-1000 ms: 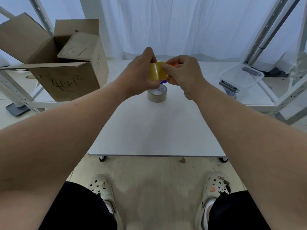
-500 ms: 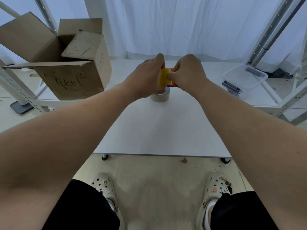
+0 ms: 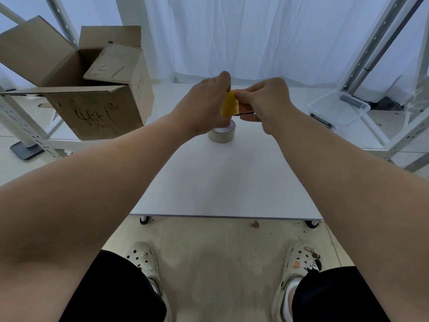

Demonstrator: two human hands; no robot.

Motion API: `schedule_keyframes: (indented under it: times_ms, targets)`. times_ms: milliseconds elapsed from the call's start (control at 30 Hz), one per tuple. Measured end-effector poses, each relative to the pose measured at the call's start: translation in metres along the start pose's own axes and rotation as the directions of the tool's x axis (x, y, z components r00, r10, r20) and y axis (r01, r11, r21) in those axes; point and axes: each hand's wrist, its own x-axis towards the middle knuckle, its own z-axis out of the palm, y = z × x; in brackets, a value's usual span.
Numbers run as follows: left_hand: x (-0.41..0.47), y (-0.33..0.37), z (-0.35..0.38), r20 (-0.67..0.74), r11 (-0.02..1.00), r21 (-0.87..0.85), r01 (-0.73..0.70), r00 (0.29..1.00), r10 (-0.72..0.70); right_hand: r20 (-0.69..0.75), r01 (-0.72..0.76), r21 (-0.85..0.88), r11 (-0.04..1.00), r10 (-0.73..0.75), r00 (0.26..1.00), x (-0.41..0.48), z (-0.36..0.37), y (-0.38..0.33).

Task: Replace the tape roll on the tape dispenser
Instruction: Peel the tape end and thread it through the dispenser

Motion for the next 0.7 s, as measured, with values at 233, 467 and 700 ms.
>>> schedule_keyframes:
  times_ms: [233,467,700]
  targets:
    - [-0.0030,-0.0022,0.0002,0.031,0.996,0.073,-0.060,0.998,0.058,-0.036,0.045,-0.206,0.978,-0.053,0.998,0.0074,0.0031,-0.0020]
    - [-0.0023,-0.0044,0.0008,0.024,0.998,-0.012,-0.060,0.998,0.060,0.049,-0.005,-0.065,0.998,0.008,0.999,0.0084,0.0030,0.0033]
    - [-0.0048,-0.0060,0.0028,0.051,0.978,-0.207,0.019,0.999,-0.008,0.085,-0.081,0.046,0.996,0.077,0.993,0.0037,-0.0017,0.0050]
